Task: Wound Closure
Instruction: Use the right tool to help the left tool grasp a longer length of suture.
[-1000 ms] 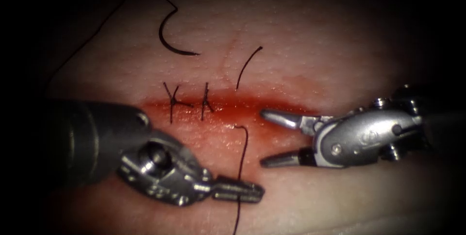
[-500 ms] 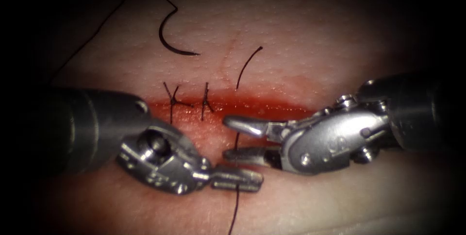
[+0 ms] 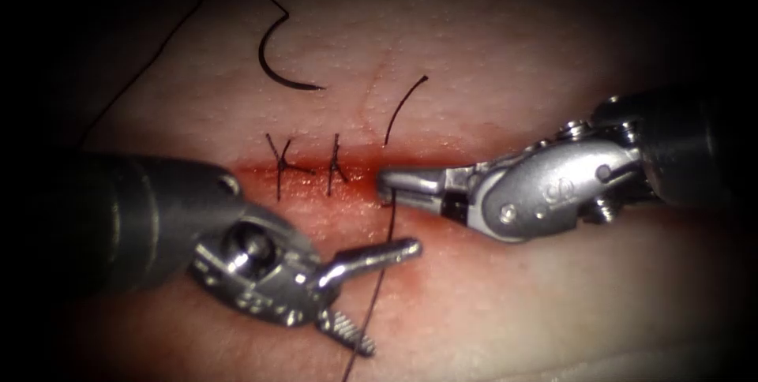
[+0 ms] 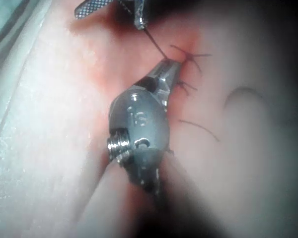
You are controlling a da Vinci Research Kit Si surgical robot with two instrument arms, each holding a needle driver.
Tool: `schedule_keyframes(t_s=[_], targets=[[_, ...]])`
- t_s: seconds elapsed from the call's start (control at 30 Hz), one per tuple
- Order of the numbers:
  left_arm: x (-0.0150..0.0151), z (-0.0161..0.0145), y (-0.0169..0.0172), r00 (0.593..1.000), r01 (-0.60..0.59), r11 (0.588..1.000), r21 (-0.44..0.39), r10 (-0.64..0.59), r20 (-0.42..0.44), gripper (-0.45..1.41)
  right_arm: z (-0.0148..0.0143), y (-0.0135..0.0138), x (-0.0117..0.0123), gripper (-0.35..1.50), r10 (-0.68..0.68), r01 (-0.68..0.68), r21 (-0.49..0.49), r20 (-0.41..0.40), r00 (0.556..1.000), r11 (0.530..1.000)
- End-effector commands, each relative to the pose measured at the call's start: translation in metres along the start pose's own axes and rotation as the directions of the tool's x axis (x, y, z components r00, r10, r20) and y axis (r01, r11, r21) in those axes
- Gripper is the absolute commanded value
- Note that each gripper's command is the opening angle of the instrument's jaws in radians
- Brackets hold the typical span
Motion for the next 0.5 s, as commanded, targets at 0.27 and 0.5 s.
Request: schedule_keyframes(t_s=[0.27,0.5], targets=[[0.0011,-0.0004,0.0002,0.999,-0.039,0.999,0.002,0.039,0.003,0.94,0.0001,0.0015,-0.0029,-0.35,0.027,-0.027,-0.023,-0.007,1.0,0.999],[0.0026,-0.0003,0.0012,0.996,-0.087,0.996,-0.004,0.087,-0.01,0.89,-0.0001,0.0023,-0.0041,-0.35,0.06,-0.061,-0.031,-0.013,0.998,0.998]])
